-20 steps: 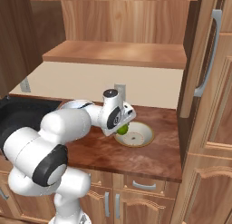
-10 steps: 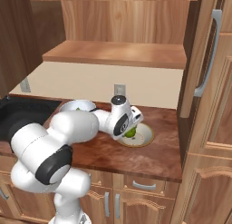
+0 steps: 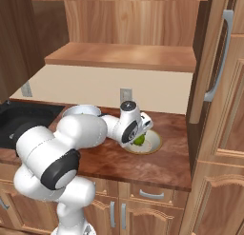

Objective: Pick both bowls and place them on the counter. Then place the broccoli in one bowl and place the lime in the other bowl.

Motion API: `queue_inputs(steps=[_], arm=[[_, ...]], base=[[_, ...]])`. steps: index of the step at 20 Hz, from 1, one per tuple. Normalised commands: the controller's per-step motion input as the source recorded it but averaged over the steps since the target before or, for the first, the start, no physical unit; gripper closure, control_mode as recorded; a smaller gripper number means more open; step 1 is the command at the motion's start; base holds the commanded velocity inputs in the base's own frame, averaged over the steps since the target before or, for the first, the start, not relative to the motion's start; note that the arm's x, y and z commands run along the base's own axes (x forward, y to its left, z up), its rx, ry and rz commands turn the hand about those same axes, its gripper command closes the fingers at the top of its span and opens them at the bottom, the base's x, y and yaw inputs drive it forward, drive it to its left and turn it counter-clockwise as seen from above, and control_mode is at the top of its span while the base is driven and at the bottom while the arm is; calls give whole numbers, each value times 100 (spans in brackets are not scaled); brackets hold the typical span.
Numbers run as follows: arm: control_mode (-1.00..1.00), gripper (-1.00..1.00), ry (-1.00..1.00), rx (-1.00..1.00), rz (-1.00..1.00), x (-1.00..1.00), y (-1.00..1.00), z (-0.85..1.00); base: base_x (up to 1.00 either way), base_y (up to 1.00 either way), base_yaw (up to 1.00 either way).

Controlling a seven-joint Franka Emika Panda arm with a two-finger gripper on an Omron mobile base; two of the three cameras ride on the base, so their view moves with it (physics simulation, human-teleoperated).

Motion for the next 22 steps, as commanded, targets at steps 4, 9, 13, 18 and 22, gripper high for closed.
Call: queue_inputs(steps=[4,9,13,18,22], arm=[[-100,100,0,4,0,0,0,-11],[-100,100,0,4,0,0,0,-18],[-100,100,0,3,0,3,1,-23],[-100,100,0,3,0,2,0,-15],[-100,100,0,2,0,1,0,-12]], base=[[0,0,0],[0,0,0],[0,0,0],[0,0,0],[0,0,0]])
